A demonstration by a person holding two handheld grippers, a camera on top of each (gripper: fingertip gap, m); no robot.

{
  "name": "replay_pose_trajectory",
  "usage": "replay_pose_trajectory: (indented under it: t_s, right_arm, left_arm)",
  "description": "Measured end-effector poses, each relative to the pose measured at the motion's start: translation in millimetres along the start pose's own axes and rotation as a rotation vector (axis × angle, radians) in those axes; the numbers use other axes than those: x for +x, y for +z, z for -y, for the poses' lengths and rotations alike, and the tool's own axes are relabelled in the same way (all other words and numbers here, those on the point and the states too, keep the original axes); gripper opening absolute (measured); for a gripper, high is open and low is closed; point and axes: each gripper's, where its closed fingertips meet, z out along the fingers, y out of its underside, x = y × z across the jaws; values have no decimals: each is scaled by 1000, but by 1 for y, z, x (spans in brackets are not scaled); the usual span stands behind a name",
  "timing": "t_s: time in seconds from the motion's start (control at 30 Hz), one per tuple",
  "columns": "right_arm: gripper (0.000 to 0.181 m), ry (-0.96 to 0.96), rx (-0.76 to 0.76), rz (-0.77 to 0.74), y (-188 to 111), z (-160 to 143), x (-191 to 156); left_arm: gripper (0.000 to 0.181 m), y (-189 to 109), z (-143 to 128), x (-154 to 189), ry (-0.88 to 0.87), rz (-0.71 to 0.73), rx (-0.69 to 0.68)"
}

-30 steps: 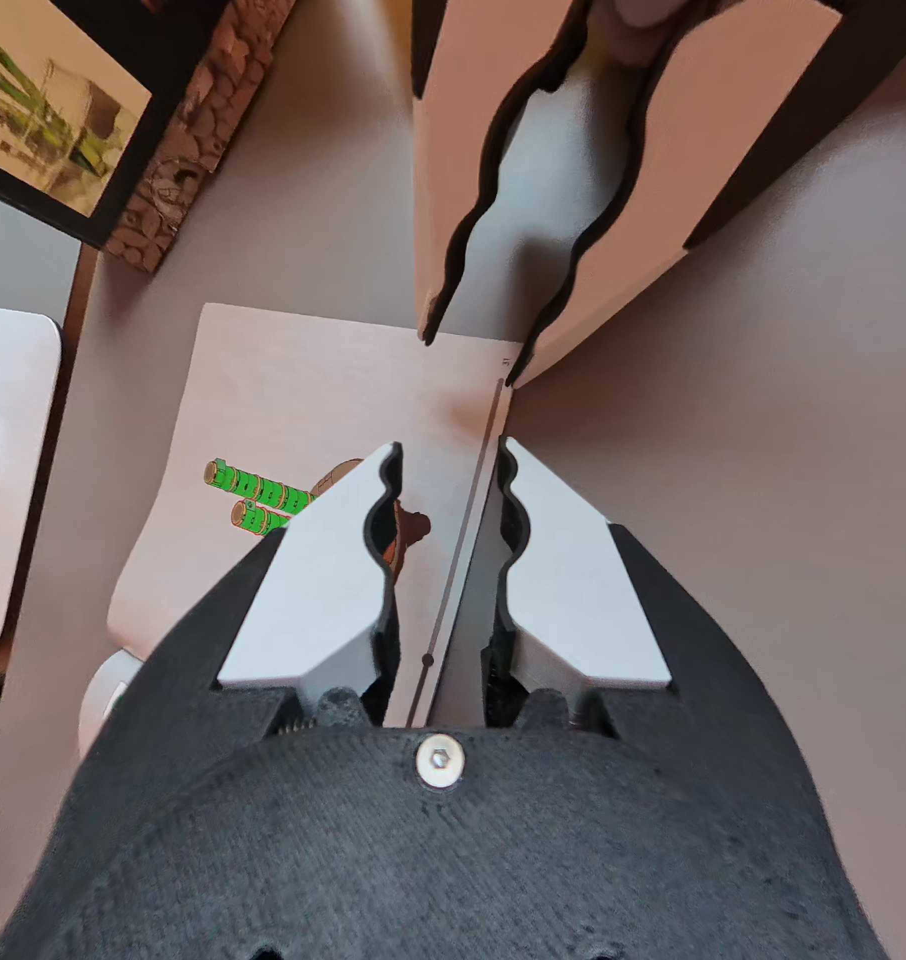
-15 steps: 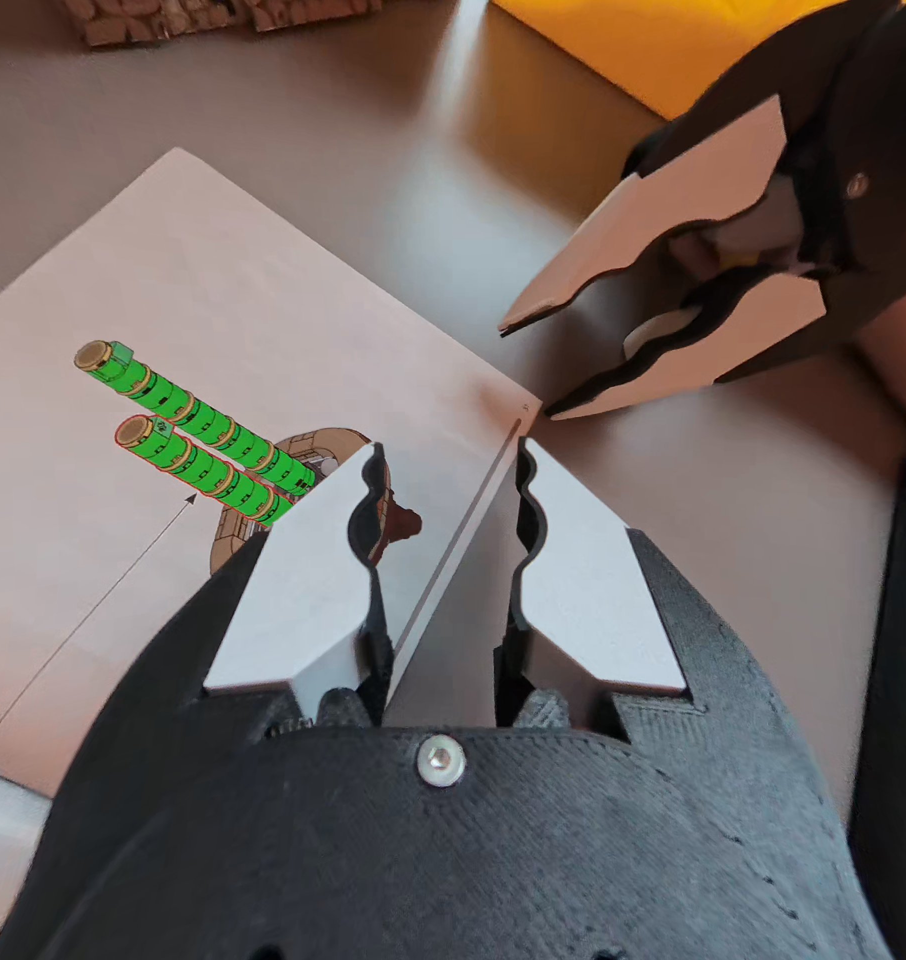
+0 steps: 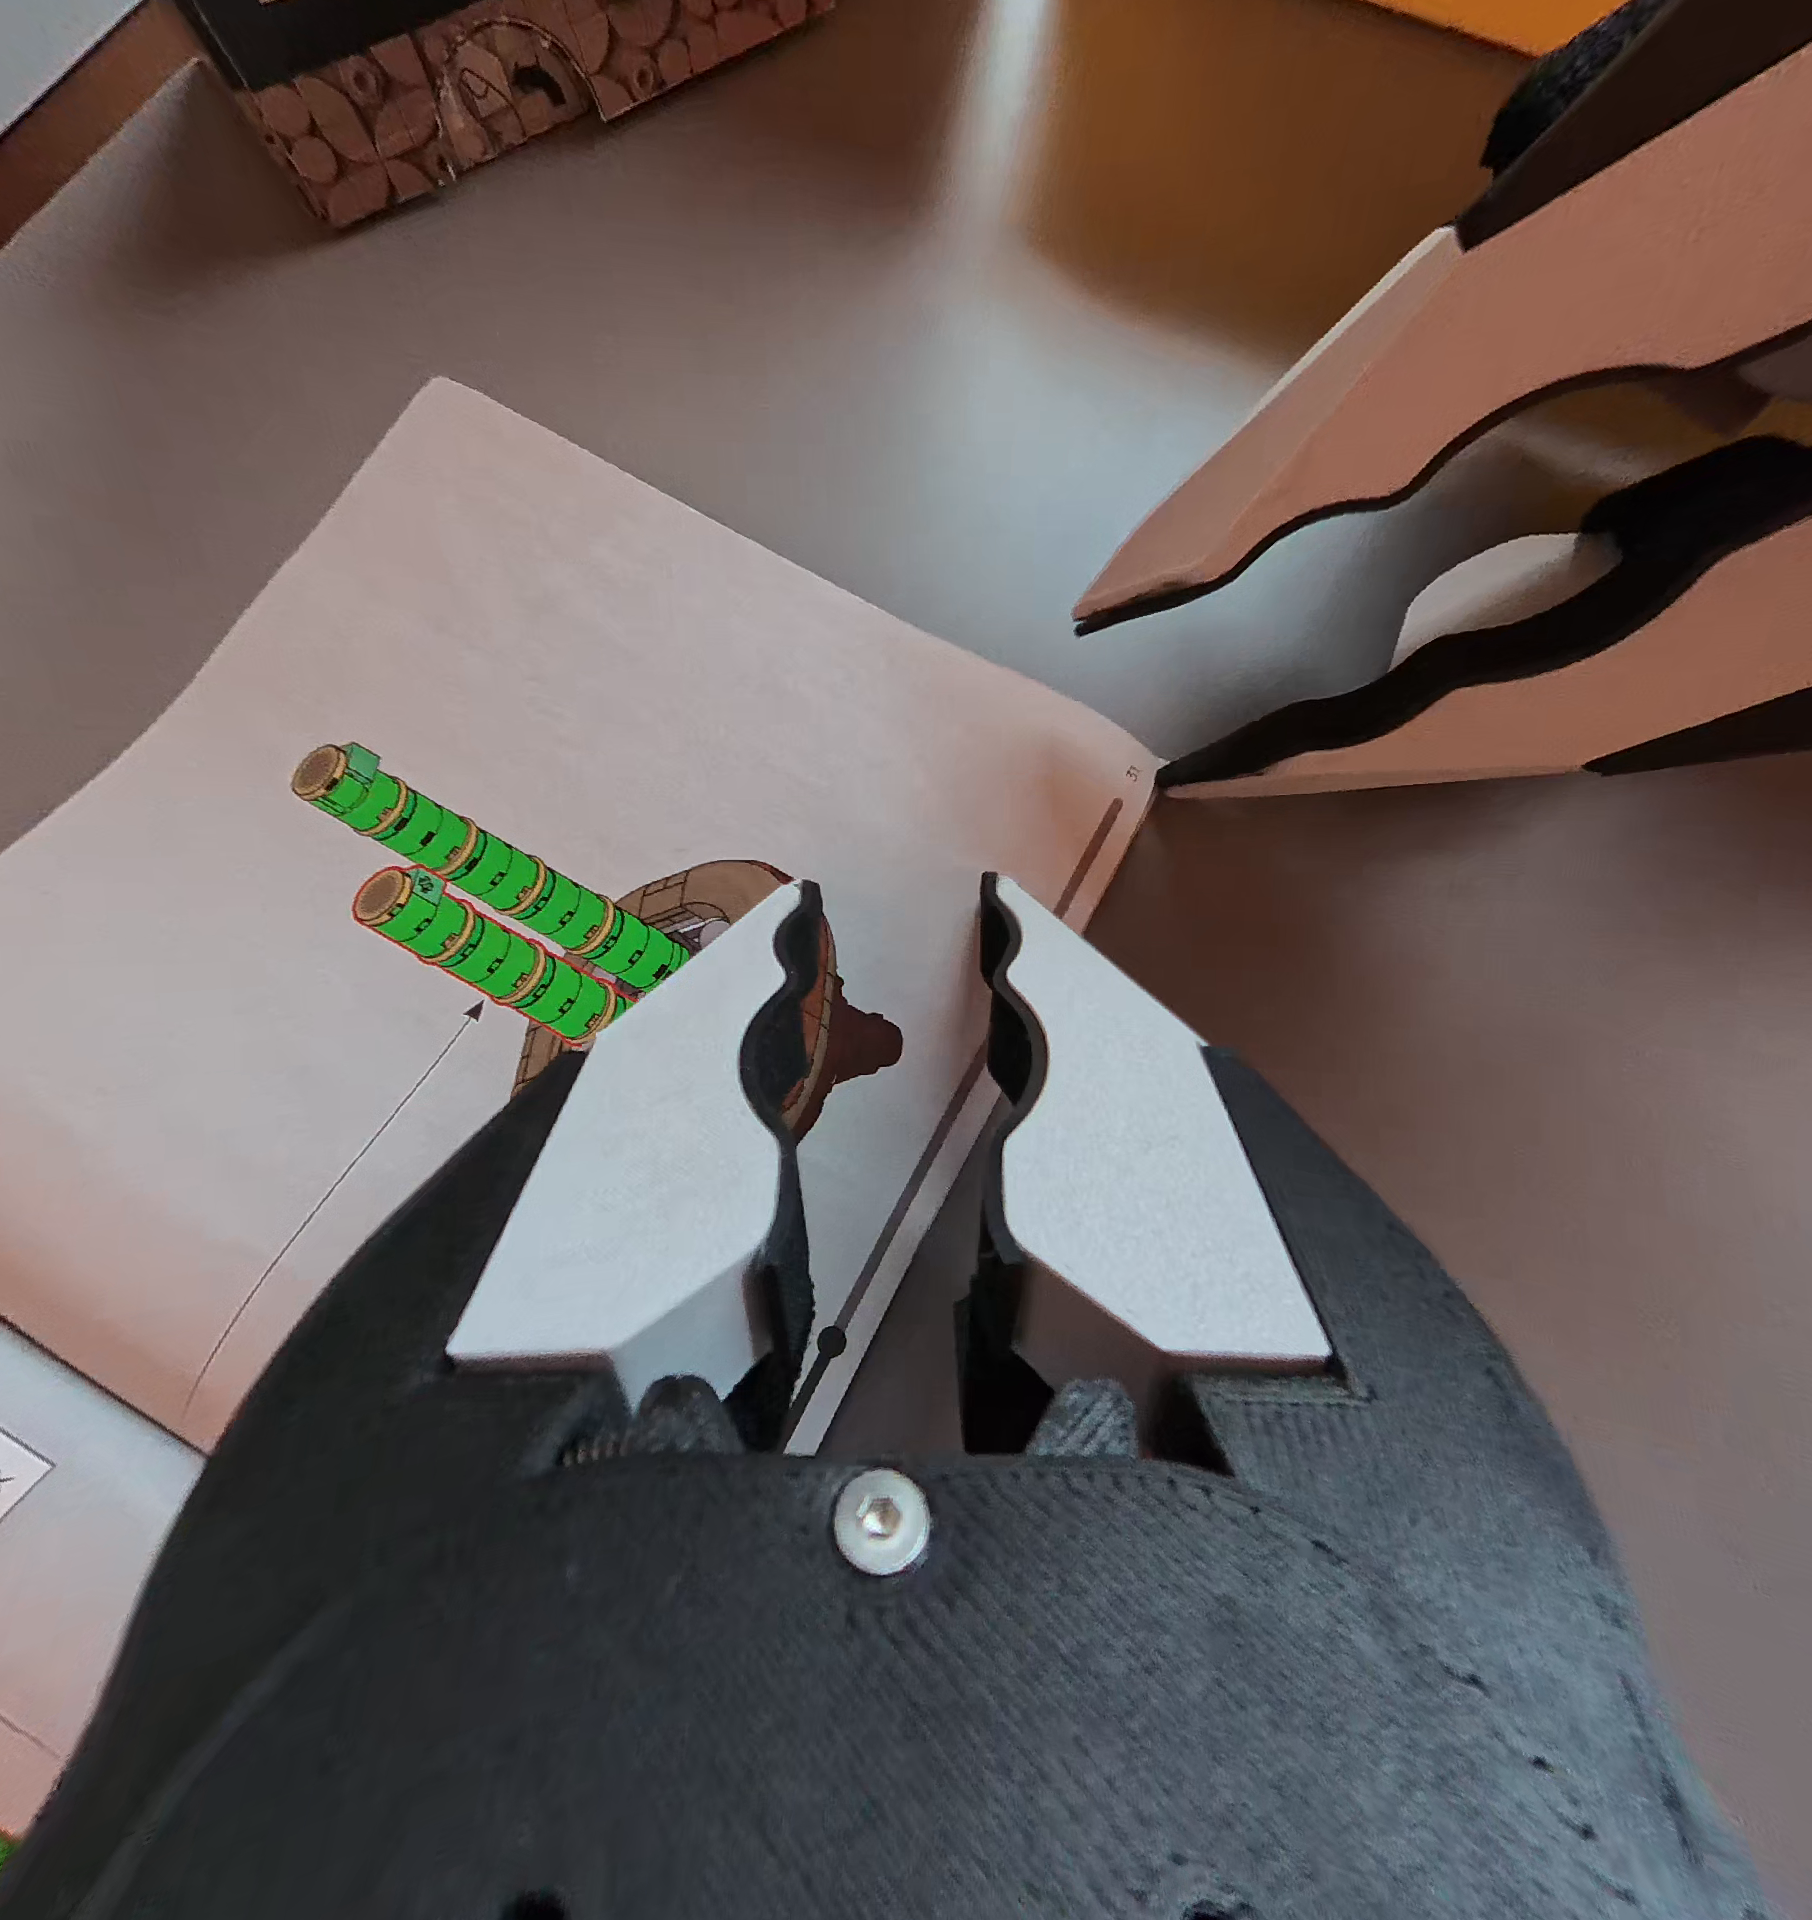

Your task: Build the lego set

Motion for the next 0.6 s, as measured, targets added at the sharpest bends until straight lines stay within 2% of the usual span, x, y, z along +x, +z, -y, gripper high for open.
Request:
replay_pose_trajectory:
  t_s: [0.03, 0.13, 0.6]
  right_arm:
    - [31, -4, -1, -1, 0, 0, 0]
    - [30, -11, -4, -4, 0, 0, -1]
    - [30, -8, 22, -22, 0, 3, 2]
  left_arm:
    - [29, 0, 0, 0, 16, 14, -3]
    - [27, 1, -1, -1, 65, 53, -9]
    - [27, 1, -1, -1, 63, 51, -5]
